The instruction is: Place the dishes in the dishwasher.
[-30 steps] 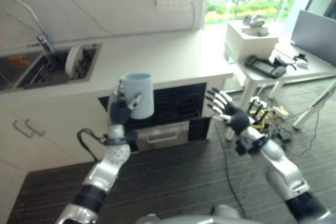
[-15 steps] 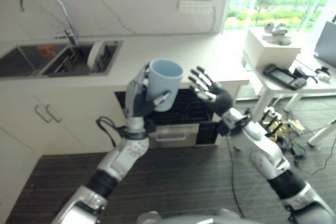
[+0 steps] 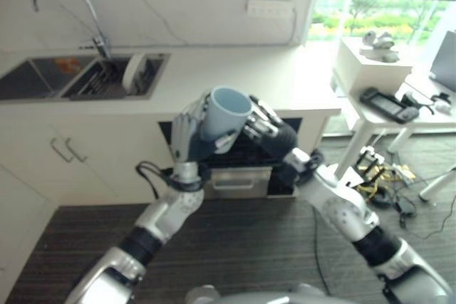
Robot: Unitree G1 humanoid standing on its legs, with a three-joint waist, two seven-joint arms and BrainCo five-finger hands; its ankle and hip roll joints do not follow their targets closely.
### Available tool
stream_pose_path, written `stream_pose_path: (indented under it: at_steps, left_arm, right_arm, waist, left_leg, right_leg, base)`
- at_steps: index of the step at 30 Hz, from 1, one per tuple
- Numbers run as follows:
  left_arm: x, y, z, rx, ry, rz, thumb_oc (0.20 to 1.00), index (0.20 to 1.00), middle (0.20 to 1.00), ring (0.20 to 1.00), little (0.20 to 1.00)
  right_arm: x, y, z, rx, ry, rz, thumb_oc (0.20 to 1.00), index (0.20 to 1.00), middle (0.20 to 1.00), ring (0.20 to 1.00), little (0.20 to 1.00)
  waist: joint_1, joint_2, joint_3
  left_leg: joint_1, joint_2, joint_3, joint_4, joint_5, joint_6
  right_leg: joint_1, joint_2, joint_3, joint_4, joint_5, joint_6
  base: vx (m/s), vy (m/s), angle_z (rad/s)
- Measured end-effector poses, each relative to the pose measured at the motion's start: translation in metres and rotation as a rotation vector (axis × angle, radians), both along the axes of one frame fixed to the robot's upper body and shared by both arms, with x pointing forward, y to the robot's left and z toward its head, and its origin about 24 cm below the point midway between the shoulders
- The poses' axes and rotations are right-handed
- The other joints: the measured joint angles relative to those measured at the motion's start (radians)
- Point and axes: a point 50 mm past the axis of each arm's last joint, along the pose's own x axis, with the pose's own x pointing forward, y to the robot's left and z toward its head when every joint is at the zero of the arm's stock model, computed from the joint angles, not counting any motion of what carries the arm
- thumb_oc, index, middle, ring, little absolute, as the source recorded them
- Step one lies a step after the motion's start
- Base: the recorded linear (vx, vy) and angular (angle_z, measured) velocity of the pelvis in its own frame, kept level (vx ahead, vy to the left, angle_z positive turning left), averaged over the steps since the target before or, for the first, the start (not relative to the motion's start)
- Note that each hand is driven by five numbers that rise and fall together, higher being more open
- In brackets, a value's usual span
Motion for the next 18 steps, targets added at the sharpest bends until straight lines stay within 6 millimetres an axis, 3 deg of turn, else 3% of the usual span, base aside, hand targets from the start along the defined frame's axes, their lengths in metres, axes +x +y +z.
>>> stream_pose_path:
  at_steps: [18]
  left_arm:
    - [0.0011,-0.0003,-0.0001,0.003,0.014,0.007,0.2,0.2,0.2,0.2,0.2]
  right_arm:
    - [0.004,0.0062,0.0067,-0.084,-0.054,-0.041,1.0,1.0,1.0,1.0,1.0]
  waist:
    - [0.017,0.011,-0.007]
  left_leg:
    - [0.001,-0.001,-0.005,0.003,0.001,0.0]
  right_leg:
    - [0.006,-0.003,-0.002,0.011,-0.003,-0.005]
  base:
    - [0.0,0.0,0.0]
